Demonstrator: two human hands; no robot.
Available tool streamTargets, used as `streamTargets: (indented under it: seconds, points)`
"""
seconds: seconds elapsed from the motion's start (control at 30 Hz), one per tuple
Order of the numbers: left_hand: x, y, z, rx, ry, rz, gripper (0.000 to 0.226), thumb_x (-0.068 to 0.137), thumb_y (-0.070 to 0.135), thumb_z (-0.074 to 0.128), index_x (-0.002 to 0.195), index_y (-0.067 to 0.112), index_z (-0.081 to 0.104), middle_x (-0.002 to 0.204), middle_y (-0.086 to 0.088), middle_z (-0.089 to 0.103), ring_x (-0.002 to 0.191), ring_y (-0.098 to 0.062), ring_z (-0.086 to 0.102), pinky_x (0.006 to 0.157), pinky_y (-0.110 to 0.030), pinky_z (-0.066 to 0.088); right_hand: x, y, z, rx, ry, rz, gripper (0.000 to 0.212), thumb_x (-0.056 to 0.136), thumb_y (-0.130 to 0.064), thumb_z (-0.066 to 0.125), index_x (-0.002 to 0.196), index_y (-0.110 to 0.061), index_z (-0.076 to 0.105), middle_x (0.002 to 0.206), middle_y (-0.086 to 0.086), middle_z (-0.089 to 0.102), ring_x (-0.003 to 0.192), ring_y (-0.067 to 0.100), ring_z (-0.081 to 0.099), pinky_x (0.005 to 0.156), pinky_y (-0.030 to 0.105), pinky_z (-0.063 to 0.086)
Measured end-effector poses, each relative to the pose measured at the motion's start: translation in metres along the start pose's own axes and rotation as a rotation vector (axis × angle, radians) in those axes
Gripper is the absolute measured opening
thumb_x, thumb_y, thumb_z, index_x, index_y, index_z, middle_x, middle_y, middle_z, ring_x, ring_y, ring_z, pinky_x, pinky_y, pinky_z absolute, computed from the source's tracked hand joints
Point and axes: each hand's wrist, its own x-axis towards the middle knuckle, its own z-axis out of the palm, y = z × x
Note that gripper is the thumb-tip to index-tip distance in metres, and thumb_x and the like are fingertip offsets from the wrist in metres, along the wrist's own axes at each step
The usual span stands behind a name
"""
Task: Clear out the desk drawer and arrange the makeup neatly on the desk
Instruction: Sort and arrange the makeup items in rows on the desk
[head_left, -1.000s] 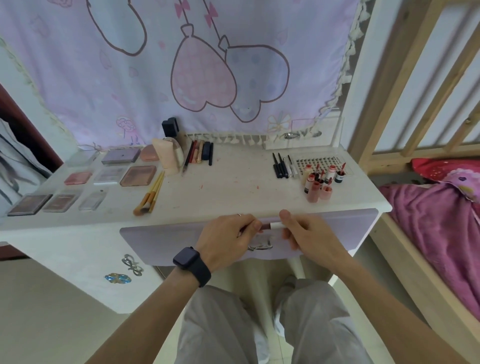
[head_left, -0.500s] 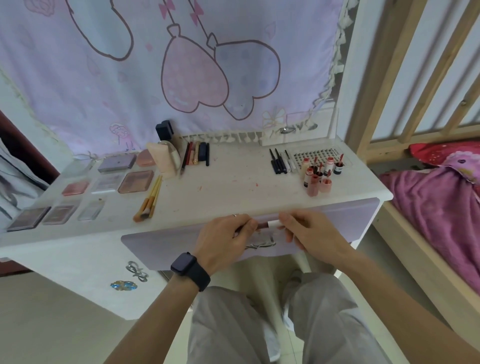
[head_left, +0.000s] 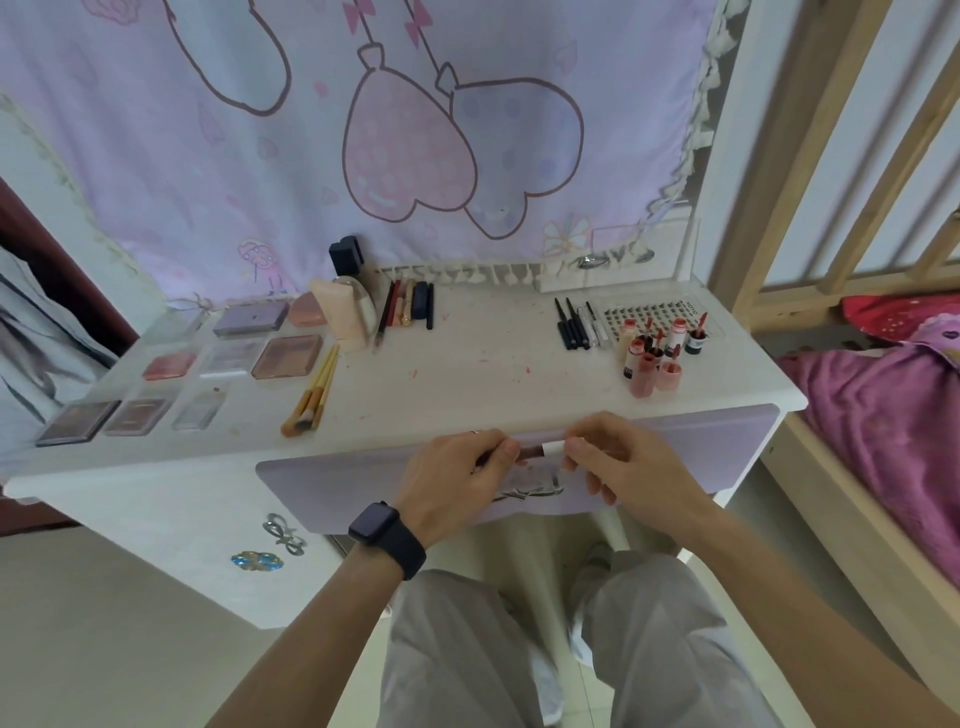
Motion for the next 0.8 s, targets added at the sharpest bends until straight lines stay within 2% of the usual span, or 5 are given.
streamTargets:
  seconds: [0.1,0.27,0.4,0.5,0.8]
  points:
    - [0.0006,-0.0002,0.0002,-0.007,-0.006,-0.011,0.035,0.100,0.049,0.040,0.092,0.031,0.069,0.060,0.010,0.055,0.059,-0.011,0.051,0.051,-0.029,0.034,0.0001,-0.0003,-0.0013,0.022,-0.002,-0.023,0.018,0.096,-0.024,0.068,0.103,-0.040,0.067,0.101,-0.012,0.072,0.070,0.011,0.069,0.058,0.019,0.051]
    - [0.0015,0.0020,0.0013,-0.024,-0.004,-0.015,0.036,0.097,0.052,0.037,0.091,0.036,0.069,0.059,0.010,0.055,0.059,-0.012,0.052,0.051,-0.030,0.036,0.0000,-0.0043,0.0002,-0.016,0.054,0.034,0.031,0.086,-0.066,0.058,0.093,-0.038,0.069,0.082,-0.007,0.076,0.062,0.007,0.065,0.055,0.015,0.047]
    - [0.0014,0.0012,0.0022,-0.018,-0.004,-0.011,0.036,0.097,0.052,0.037,0.090,0.035,0.068,0.060,0.008,0.056,0.059,-0.012,0.052,0.051,-0.031,0.035,0.0017,-0.0003,-0.0010,-0.025,0.047,0.006,0.011,0.097,-0.040,0.064,0.087,-0.041,0.069,0.081,-0.005,0.075,0.063,0.008,0.064,0.057,0.019,0.049]
    - [0.0006,-0.0009,0.0020,-0.032,0.006,-0.021,0.037,0.097,0.053,0.037,0.088,0.035,0.068,0.059,0.006,0.057,0.057,-0.013,0.051,0.051,-0.030,0.034,0.0002,0.0012,-0.0032,-0.009,0.040,-0.055,0.019,0.095,-0.021,0.069,0.093,-0.040,0.069,0.090,-0.011,0.072,0.075,0.008,0.067,0.064,0.021,0.053]
    - [0.0000,-0.0006,-0.0032,-0.052,0.030,-0.019,0.038,0.098,0.052,0.038,0.089,0.036,0.071,0.055,0.006,0.052,0.051,-0.010,0.046,0.048,-0.023,0.026,-0.0037,-0.0001,-0.0036,-0.058,0.090,-0.114,0.020,0.096,-0.019,0.068,0.099,-0.038,0.068,0.096,-0.015,0.070,0.081,0.007,0.066,0.075,0.017,0.052]
